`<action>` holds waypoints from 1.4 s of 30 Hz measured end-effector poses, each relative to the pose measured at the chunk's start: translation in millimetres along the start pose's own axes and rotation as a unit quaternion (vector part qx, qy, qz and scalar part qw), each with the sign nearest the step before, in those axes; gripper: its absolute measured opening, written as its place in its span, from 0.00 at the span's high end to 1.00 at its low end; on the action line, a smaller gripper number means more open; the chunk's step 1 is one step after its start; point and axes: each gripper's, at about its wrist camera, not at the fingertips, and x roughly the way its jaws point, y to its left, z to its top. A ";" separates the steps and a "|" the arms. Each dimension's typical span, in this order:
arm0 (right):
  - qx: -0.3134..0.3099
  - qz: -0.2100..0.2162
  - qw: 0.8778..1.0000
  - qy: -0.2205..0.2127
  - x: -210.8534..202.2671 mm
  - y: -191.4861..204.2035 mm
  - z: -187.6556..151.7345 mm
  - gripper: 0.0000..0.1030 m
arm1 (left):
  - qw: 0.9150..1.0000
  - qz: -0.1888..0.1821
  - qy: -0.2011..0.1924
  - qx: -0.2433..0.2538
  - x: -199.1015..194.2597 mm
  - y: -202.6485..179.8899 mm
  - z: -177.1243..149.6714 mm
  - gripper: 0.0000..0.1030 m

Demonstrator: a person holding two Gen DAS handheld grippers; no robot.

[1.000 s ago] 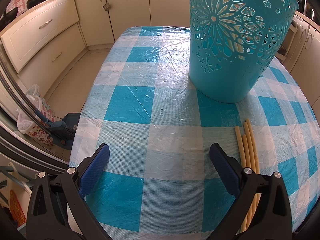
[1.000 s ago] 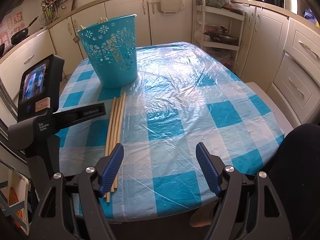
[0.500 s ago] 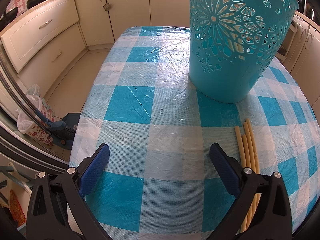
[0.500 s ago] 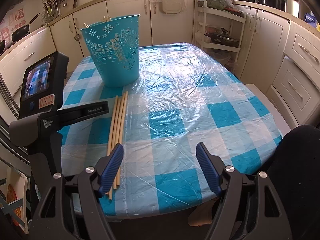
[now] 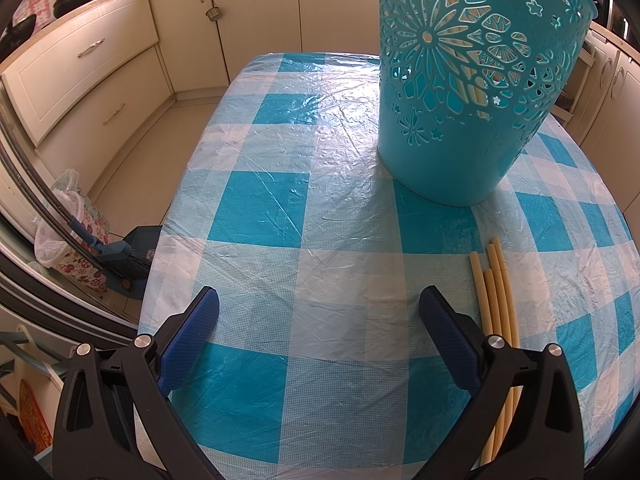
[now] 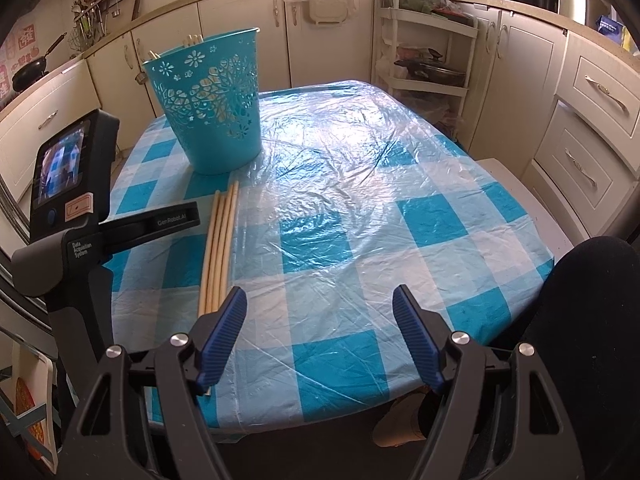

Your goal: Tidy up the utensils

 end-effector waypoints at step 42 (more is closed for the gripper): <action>0.014 0.037 0.997 -0.066 -12.0 -7.1 15.5 0.25 | 1.000 0.000 0.000 0.000 0.1 0.1 0.2 0.07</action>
